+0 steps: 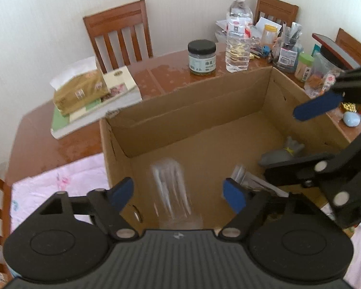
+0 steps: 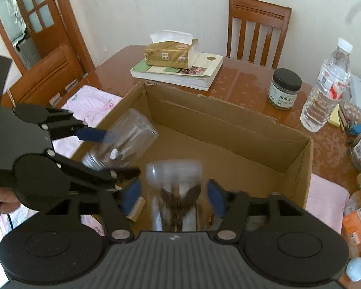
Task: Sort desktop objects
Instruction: 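Open both tools to drop the clear bottle and jar into the cardboard box, then withdraw both open tools from the box back over the table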
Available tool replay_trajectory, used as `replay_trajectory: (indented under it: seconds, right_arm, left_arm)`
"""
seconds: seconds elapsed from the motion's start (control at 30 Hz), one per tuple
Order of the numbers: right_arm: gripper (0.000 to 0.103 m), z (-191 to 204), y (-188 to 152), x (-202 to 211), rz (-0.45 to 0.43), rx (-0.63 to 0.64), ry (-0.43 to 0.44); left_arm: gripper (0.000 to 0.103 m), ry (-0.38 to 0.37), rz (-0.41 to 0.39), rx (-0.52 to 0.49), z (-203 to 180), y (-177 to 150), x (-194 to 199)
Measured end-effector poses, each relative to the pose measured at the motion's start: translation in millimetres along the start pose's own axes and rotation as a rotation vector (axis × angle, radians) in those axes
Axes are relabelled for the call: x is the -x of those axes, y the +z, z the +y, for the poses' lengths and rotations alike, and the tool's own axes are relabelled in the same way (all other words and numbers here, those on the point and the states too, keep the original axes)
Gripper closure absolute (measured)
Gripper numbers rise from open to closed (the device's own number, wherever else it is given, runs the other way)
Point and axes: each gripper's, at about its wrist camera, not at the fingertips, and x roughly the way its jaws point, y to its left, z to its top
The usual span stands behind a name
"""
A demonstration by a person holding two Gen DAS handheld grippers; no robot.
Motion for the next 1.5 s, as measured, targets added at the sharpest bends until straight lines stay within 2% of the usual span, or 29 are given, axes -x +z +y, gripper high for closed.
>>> replay_trajectory:
  seconds: [0.2,0.23,0.7,1.17,1.5]
  right_arm:
    - [0.000,-4,-3,7,-0.021,-0.002,-0.052]
    - [0.000,-4,-4,8,-0.023,0.006,-0.067]
    - [0.000,5,-25,31,-0.054,0.126,-0.200]
    - [0.000,34,-73,54,-0.047,0.212,-0.118]
    - [0.000,42,-110,61,-0.044,0.171,-0.096]
  left_arm:
    - [0.015,0.009,-0.010,-0.009,1,-2,10]
    - [0.012,0.013,-0.016,-0.016,0,-2,13]
    - [0.010,0.032,-0.042,-0.051,-8,-23,48]
    - [0.009,0.004,-0.068,-0.037,-28,-62,91]
    - [0.009,-0.006,-0.069,-0.026,-44,-94,108]
